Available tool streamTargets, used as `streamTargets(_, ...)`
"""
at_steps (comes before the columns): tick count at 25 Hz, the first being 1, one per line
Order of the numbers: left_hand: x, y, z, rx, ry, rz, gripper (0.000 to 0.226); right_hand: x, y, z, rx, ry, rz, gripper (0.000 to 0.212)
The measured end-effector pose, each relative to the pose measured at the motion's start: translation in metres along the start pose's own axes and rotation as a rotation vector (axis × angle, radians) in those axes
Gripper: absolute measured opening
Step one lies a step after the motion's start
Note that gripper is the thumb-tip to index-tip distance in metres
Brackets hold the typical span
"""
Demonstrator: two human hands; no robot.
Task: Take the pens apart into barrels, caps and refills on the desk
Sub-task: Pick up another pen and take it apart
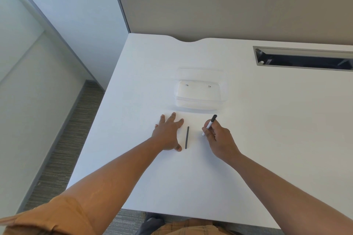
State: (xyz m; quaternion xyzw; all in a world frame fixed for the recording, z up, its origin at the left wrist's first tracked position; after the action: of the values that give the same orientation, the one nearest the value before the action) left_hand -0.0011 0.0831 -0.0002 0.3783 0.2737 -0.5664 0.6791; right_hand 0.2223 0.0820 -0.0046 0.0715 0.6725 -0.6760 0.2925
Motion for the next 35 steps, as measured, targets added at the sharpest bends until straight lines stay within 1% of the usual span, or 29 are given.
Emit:
streamTargets(4, -0.001, 0.001, 0.002, 0.003, 0.004, 0.007, 0.122, 0.0, 0.002, 0.0, 0.048, 0.006, -0.026, 0.01)
streamTargets(7, -0.005, 0.002, 0.005, -0.002, -0.031, -0.004, 0.117, 0.0, -0.002, -0.002, 0.06, 0.03, -0.057, 0.01)
streamTargets(8, -0.009, 0.003, 0.005, -0.005, -0.029, 0.005, 0.11, -0.001, -0.003, -0.002, 0.062, 0.035, -0.072, 0.009)
streamTargets(9, -0.013, 0.005, 0.005, -0.005, -0.001, 0.027, 0.097, -0.002, -0.004, -0.002, 0.062, 0.039, -0.079, 0.009)
streamTargets(11, -0.02, 0.015, 0.006, 0.029, 0.141, 0.109, 0.07, -0.004, -0.005, -0.001, 0.063, 0.047, -0.076, 0.009)
streamTargets(12, -0.021, 0.024, 0.008, 0.052, 0.209, 0.171, 0.06, -0.005, -0.006, 0.0, 0.065, 0.048, -0.076, 0.009)
streamTargets(13, -0.02, 0.032, 0.011, 0.072, 0.242, 0.242, 0.052, -0.005, -0.007, 0.0, 0.067, 0.046, -0.078, 0.009)
streamTargets(15, -0.011, 0.048, 0.016, 0.104, 0.212, 0.368, 0.043, -0.006, -0.008, 0.002, 0.066, 0.043, -0.072, 0.006)
streamTargets(18, 0.003, 0.061, 0.02, 0.139, 0.141, 0.519, 0.041, -0.007, -0.012, 0.004, 0.038, 0.057, -0.054, 0.007)
streamTargets(21, 0.006, 0.063, 0.02, 0.113, 0.164, 0.655, 0.042, -0.008, -0.018, 0.005, 0.001, 0.076, -0.047, 0.01)
streamTargets(26, 0.007, 0.062, 0.02, 0.088, 0.217, 0.707, 0.019, -0.008, -0.028, 0.005, -0.01, 0.077, -0.068, 0.014)
streamTargets(29, 0.007, 0.062, 0.02, 0.083, 0.239, 0.732, 0.004, -0.009, -0.032, 0.005, -0.017, 0.053, -0.073, 0.009)
streamTargets(30, 0.006, 0.062, 0.021, 0.088, 0.256, 0.735, 0.004, -0.01, -0.032, 0.005, -0.007, 0.048, -0.09, 0.006)
streamTargets(31, 0.006, 0.062, 0.022, 0.091, 0.276, 0.736, 0.01, -0.011, -0.033, 0.007, 0.012, 0.042, -0.108, 0.009)
streamTargets(33, 0.003, 0.061, 0.025, 0.067, 0.287, 0.8, 0.01, -0.011, -0.03, 0.012, 0.058, 0.037, -0.124, 0.026)
streamTargets(35, -0.001, 0.057, 0.027, 0.03, 0.252, 0.974, 0.005, -0.009, -0.025, 0.017, 0.084, 0.028, -0.115, 0.035)
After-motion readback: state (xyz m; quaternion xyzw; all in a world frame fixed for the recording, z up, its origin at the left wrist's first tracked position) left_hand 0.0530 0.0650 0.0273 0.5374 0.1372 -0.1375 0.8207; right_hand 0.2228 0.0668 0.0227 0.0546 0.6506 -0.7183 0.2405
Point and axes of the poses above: each hand's wrist, its own z-axis away from the middle knuckle, its own x-axis out of the palm, y = z × x, the point moved 1 cm from there along -z, towards the middle knuckle, and after that the axes turned 4 degrees about -z, right-handed, at the moved point
